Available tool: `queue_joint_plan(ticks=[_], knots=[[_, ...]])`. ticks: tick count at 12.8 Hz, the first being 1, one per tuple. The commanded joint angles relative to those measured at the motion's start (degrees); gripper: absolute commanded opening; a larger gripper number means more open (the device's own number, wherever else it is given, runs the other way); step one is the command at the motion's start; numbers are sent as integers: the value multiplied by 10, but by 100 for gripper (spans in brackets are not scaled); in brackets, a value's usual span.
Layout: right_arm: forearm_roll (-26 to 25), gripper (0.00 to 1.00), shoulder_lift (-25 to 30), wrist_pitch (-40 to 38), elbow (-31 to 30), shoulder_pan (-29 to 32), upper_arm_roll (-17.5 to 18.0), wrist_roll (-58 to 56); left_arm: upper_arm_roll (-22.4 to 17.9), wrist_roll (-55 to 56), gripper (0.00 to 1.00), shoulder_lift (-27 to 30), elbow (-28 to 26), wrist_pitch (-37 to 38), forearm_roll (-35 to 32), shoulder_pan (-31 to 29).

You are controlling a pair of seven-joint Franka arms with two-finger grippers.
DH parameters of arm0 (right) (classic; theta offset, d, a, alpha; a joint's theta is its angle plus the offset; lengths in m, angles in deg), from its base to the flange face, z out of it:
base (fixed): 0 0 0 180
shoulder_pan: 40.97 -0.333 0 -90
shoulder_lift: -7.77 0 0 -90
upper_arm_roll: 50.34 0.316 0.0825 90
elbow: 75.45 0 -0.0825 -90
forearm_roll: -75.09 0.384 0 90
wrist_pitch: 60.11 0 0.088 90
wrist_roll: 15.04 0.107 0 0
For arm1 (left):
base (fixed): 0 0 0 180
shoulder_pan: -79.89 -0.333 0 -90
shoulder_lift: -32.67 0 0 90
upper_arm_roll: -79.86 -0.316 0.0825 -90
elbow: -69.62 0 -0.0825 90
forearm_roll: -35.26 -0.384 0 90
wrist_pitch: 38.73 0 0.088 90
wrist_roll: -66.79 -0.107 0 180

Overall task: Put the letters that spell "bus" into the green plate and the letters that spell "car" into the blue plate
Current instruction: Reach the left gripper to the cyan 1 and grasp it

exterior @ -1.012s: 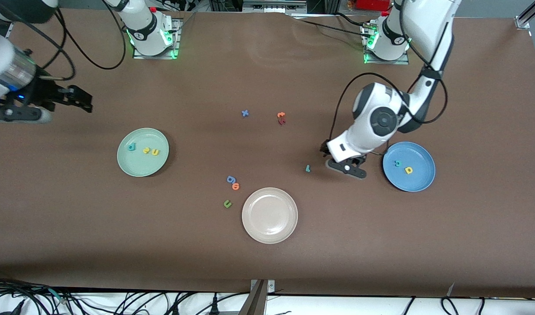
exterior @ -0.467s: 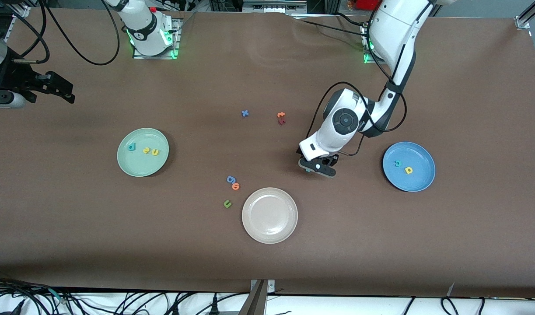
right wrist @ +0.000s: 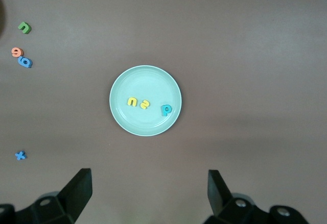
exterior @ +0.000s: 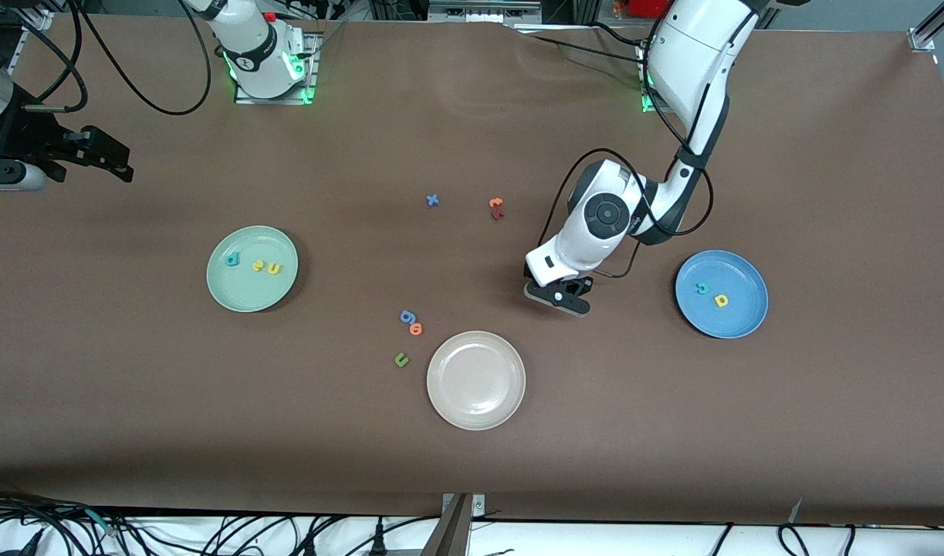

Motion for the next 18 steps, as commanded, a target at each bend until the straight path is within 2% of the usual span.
queue_joint_plan(ticks=[1, 4, 6, 8, 10, 13, 18], knots=[[8, 100, 3, 7, 0, -2, 2, 5, -10, 1, 64, -15, 32, 1, 13, 16], [11, 100, -9, 9, 11, -23, -31, 4, -31, 1, 63, -27, 41, 2, -9, 30], [10, 100, -15, 9, 13, -23, -31, 4, -33, 1, 63, -31, 42, 2, -23, 30], [11, 100, -37, 3, 42, -23, -31, 2, -39, 1, 63, -34, 43, 2, -23, 31], [12, 100, -31, 1, 39, -23, -30, 5, -39, 1, 60, -34, 43, 2, -24, 32], [12, 100, -17, 6, 20, -20, -25, 11, -39, 1, 48, -39, 43, 2, -25, 34], [12, 100, -17, 5, 20, -19, -25, 23, -40, 1, 23, -40, 43, 1, -25, 37]])
